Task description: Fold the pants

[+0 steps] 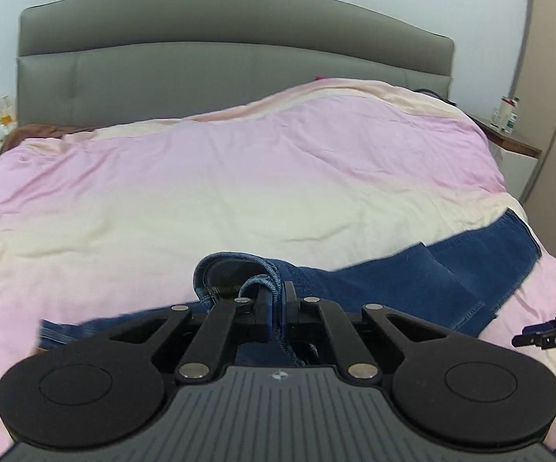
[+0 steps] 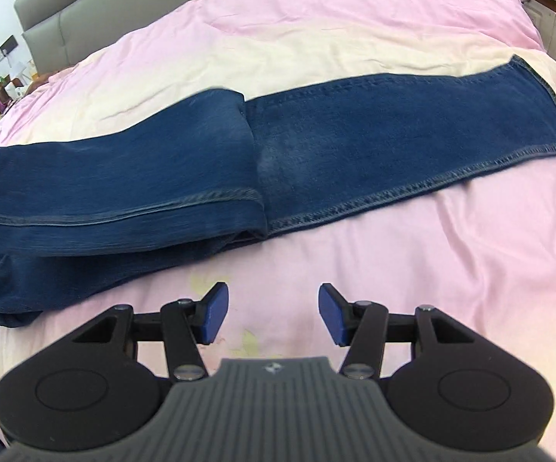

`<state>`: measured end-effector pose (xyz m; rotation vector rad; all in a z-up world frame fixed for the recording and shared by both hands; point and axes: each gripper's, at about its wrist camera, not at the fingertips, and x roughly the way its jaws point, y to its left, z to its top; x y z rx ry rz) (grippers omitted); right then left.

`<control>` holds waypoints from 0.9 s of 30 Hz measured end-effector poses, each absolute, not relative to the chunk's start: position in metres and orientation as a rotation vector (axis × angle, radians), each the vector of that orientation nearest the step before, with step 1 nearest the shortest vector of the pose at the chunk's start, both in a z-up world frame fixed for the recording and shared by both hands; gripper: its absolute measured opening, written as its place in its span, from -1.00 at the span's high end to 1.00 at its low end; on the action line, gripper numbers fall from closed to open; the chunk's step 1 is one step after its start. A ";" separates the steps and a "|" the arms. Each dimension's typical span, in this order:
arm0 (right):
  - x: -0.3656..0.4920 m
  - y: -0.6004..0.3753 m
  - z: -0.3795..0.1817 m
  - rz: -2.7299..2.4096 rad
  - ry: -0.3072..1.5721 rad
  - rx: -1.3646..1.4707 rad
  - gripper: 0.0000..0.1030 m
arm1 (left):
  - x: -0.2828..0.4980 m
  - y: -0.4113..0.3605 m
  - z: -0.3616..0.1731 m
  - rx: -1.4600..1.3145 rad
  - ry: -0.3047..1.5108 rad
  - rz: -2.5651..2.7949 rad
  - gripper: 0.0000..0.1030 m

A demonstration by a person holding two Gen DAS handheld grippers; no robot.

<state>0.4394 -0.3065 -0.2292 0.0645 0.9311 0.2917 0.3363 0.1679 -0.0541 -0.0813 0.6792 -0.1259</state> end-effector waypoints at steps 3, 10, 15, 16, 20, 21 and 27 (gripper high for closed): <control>0.440 -0.294 -0.224 0.331 0.902 0.026 0.04 | 0.335 0.205 -0.039 -0.040 0.709 -0.070 0.93; 0.444 -0.246 -0.211 0.403 0.849 -0.036 0.04 | 0.358 0.276 -0.091 -0.047 0.908 0.072 0.93; 0.442 -0.214 -0.200 0.429 0.811 -0.133 0.04 | 0.355 0.323 -0.137 -0.088 0.956 0.141 0.93; 0.443 -0.209 -0.200 0.429 0.810 -0.150 0.04 | 0.354 0.329 -0.142 -0.080 0.943 0.156 0.93; 0.444 -0.199 -0.198 0.426 0.819 -0.185 0.04 | 0.351 0.336 -0.144 -0.071 0.957 0.131 0.93; 0.444 -0.198 -0.198 0.424 0.816 -0.194 0.04 | 0.353 0.337 -0.146 -0.062 0.982 0.120 0.93; 0.456 -0.194 -0.197 0.403 0.795 -0.171 0.04 | 0.357 0.336 -0.168 -0.039 1.016 0.182 0.60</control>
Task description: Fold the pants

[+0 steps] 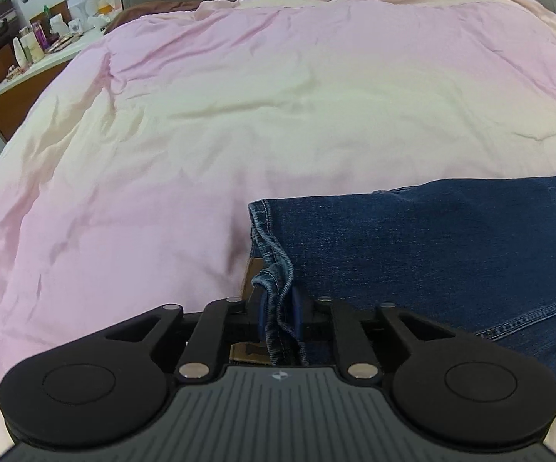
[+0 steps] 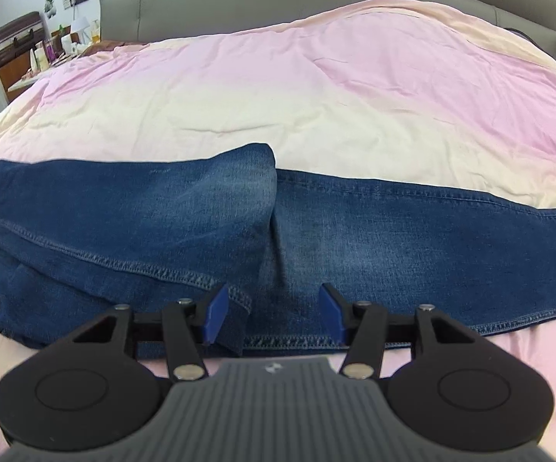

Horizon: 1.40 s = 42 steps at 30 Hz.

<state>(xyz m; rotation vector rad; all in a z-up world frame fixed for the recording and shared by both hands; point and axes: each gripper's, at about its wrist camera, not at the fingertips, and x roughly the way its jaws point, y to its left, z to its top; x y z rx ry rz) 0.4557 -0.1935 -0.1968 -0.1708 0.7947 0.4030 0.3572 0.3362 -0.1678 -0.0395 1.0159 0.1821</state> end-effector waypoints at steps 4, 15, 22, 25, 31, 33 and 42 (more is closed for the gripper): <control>0.461 -0.187 -0.194 0.417 0.805 -0.134 0.04 | 0.341 0.342 -0.159 -0.108 0.991 0.208 0.04; 0.463 -0.175 -0.224 0.413 0.895 -0.050 0.10 | 0.308 0.340 -0.168 -0.379 1.048 0.190 0.76; 0.481 -0.167 -0.267 0.339 1.018 -0.095 0.43 | 0.320 0.312 -0.185 -0.146 1.150 0.249 0.80; 0.481 -0.164 -0.267 0.346 1.014 -0.118 0.43 | 0.324 0.303 -0.185 -0.092 1.170 0.281 0.75; 0.473 -0.201 -0.248 0.307 1.020 -0.089 0.40 | 0.319 0.277 -0.152 0.085 1.111 0.366 0.05; 0.472 -0.231 -0.242 0.291 0.989 -0.065 0.40 | 0.318 0.264 -0.136 0.096 1.058 0.339 0.01; 0.494 -0.414 -0.219 0.073 0.917 0.223 0.39 | 0.368 0.140 -0.099 0.016 0.927 -0.006 0.08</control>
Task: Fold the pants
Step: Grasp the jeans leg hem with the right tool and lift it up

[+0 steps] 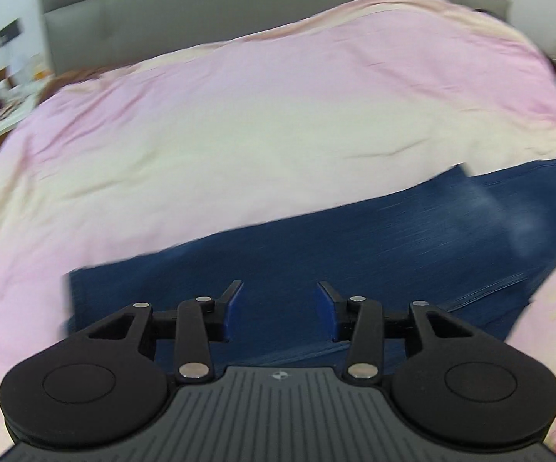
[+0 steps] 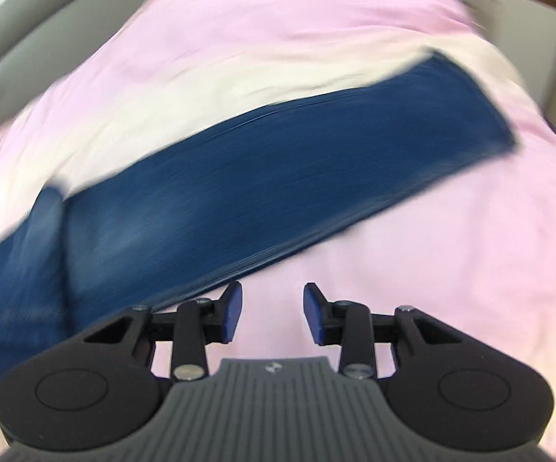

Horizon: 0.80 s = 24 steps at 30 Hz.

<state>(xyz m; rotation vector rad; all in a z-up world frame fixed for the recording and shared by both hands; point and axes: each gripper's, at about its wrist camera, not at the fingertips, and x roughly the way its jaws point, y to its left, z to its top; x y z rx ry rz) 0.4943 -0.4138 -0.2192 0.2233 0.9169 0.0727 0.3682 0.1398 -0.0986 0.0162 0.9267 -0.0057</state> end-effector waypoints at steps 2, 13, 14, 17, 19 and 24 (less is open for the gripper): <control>0.503 -0.452 -0.219 0.027 0.892 0.307 0.38 | 0.387 0.104 -0.100 0.016 0.904 -0.071 0.16; 0.569 -0.621 -0.256 -0.152 0.713 0.787 0.23 | 0.491 -0.030 -0.154 0.018 0.918 -0.215 0.38; 0.574 -0.629 -0.262 -0.163 0.708 0.810 0.23 | 0.499 -0.036 -0.160 0.028 0.930 -0.202 0.38; 0.594 -0.643 -0.280 -0.180 0.709 0.832 0.23 | 0.521 -0.046 -0.178 0.042 0.949 -0.151 0.38; 0.603 -0.652 -0.291 -0.175 0.690 0.861 0.29 | 0.533 -0.047 -0.188 0.012 0.968 -0.139 0.38; 0.620 -0.660 -0.304 -0.166 0.620 0.887 0.62 | 0.544 -0.068 -0.218 0.126 1.020 -0.107 0.38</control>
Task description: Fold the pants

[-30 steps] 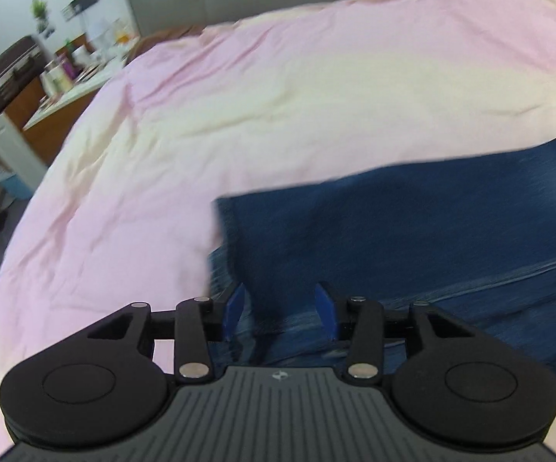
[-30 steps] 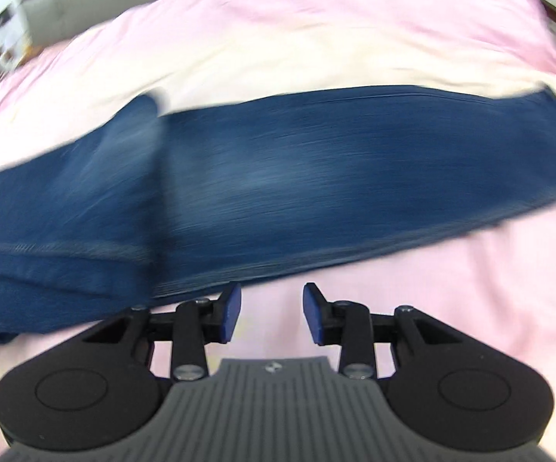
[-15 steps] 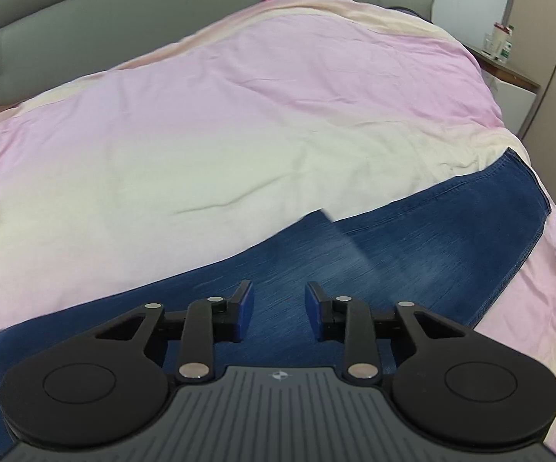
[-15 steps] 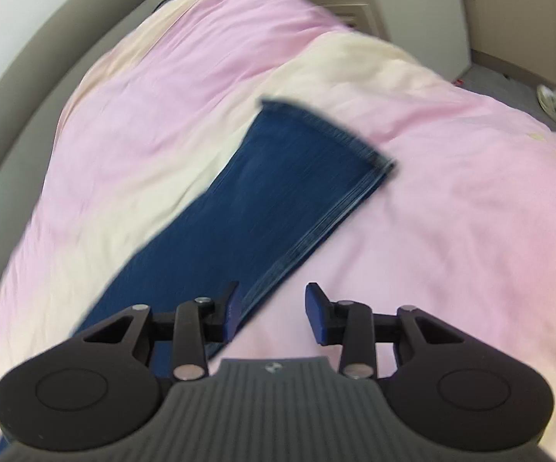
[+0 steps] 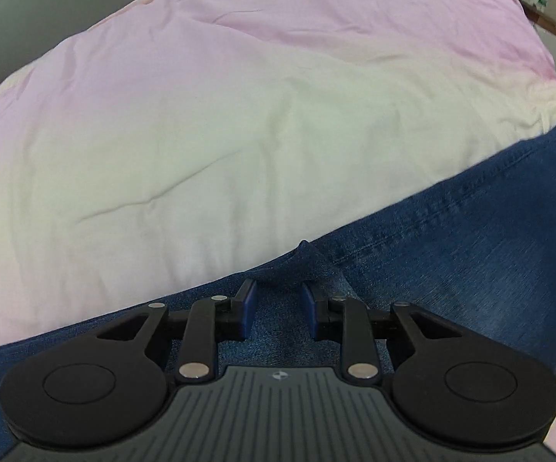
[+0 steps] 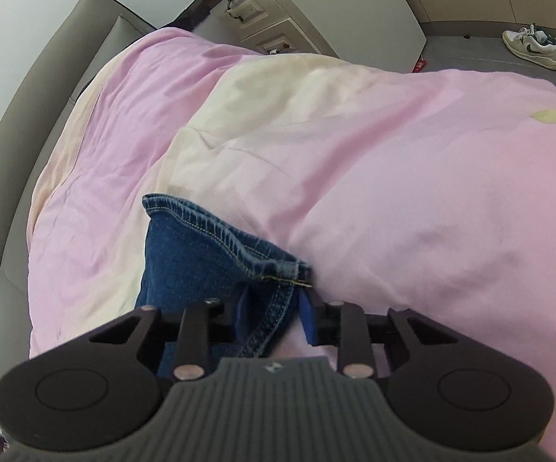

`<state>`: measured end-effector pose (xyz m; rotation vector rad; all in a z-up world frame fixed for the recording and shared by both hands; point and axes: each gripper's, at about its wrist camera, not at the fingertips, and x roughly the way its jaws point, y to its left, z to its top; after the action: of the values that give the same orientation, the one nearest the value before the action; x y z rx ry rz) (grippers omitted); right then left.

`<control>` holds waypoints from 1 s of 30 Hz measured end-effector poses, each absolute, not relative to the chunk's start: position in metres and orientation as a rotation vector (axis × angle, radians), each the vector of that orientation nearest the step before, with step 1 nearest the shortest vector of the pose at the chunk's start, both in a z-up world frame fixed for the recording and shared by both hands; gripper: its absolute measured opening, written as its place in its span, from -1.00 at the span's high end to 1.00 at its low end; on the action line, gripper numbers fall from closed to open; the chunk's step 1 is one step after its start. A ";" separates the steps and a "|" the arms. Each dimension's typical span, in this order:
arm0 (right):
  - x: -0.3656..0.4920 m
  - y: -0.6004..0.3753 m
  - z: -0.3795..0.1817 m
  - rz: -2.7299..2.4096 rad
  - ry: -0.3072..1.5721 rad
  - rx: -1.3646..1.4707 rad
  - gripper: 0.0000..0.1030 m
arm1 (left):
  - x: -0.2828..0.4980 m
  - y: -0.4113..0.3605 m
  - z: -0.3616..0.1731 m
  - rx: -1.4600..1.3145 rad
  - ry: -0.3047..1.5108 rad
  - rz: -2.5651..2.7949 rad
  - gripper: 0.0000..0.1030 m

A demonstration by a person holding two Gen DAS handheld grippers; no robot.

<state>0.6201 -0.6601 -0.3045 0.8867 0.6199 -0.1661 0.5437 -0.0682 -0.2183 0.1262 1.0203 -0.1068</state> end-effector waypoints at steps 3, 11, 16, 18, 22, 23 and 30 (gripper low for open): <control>0.619 -0.655 -0.296 -0.164 0.592 0.831 0.71 | 0.540 -0.076 -0.217 0.175 1.001 -0.086 0.38; 0.597 -0.638 -0.214 -0.070 0.487 0.717 0.77 | 0.505 -0.048 -0.169 0.126 0.962 -0.107 0.38; 0.584 -0.573 -0.129 0.075 0.440 0.590 0.81 | 0.464 -0.011 -0.118 0.096 0.927 -0.098 0.38; 0.578 -0.536 -0.098 0.124 0.436 0.535 0.82 | 0.446 0.010 -0.095 0.077 0.914 -0.094 0.38; 0.562 -0.451 -0.049 0.237 0.433 0.462 0.83 | 0.406 0.060 -0.059 0.026 0.880 -0.075 0.38; 0.558 -0.426 -0.038 0.267 0.434 0.445 0.84 | 0.397 0.075 -0.053 0.012 0.874 -0.065 0.38; 0.527 -0.250 0.006 0.489 0.465 0.383 0.85 | 0.338 0.182 -0.045 -0.116 0.862 0.021 0.38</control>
<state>0.5272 -0.2498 0.0063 0.3831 0.4647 0.4889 0.3383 0.1820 -0.0453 -0.1156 0.8615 0.0215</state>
